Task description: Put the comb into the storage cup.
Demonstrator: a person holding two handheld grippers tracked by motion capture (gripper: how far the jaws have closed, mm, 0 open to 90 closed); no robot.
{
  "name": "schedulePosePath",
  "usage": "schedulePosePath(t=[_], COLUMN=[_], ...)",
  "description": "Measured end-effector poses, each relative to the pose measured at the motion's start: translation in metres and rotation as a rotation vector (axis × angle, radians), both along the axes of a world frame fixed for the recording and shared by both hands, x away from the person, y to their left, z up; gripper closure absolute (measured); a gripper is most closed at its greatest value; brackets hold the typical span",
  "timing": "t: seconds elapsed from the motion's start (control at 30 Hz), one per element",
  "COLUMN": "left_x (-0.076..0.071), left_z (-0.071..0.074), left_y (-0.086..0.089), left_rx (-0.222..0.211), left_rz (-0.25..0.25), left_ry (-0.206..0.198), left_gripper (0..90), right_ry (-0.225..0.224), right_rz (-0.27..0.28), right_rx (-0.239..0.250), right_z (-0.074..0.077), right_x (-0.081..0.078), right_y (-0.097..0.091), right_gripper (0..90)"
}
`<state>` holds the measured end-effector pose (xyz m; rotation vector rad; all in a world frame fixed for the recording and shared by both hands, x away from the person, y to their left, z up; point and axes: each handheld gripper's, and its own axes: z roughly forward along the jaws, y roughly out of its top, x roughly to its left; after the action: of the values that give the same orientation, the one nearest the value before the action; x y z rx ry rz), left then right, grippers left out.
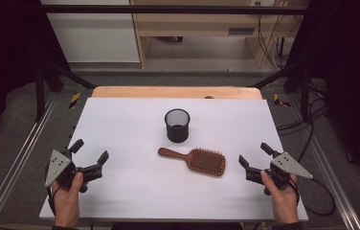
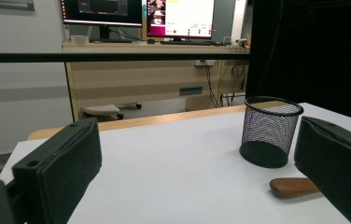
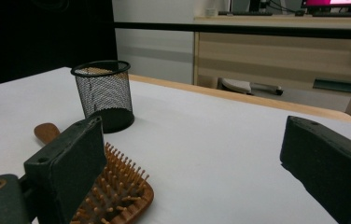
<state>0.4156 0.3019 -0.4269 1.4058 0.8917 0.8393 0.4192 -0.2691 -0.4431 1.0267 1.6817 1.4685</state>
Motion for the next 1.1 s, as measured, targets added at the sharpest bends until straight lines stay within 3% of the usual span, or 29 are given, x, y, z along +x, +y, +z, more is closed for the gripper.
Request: schedulePosePath(t=[0.3, 0.47, 0.6, 1.03, 1.1], left_x=[-0.001, -0.002, -0.002, -0.001, -0.001], left_z=[0.000, 0.000, 0.000, -0.001, -0.001], left_y=[0.000, -0.001, 0.000, 0.000, 0.000], left_rx=[0.007, 0.013, 0.012, 0.008, 0.009], left_rz=[-0.001, -0.002, -0.001, -0.003, -0.005], left_ry=[0.001, 0.003, 0.003, 0.017, 0.021], left_gripper=[1.0, 1.0, 1.0, 0.8, 0.8], right_ry=[0.019, 0.083, 0.109, 0.127, 0.153], right_rz=[-0.018, -0.027, -0.028, -0.011, -0.005], right_rx=[-0.001, -0.021, -0.028, -0.038, -0.051], right_z=[0.002, 0.000, -0.002, -0.003, -0.003], right_x=[-0.005, -0.008, -0.011, -0.016, -0.016], right_y=[0.002, 0.008, 0.013, 0.018, 0.019], right_gripper=[5.1, 4.7, 4.8, 6.9, 10.0])
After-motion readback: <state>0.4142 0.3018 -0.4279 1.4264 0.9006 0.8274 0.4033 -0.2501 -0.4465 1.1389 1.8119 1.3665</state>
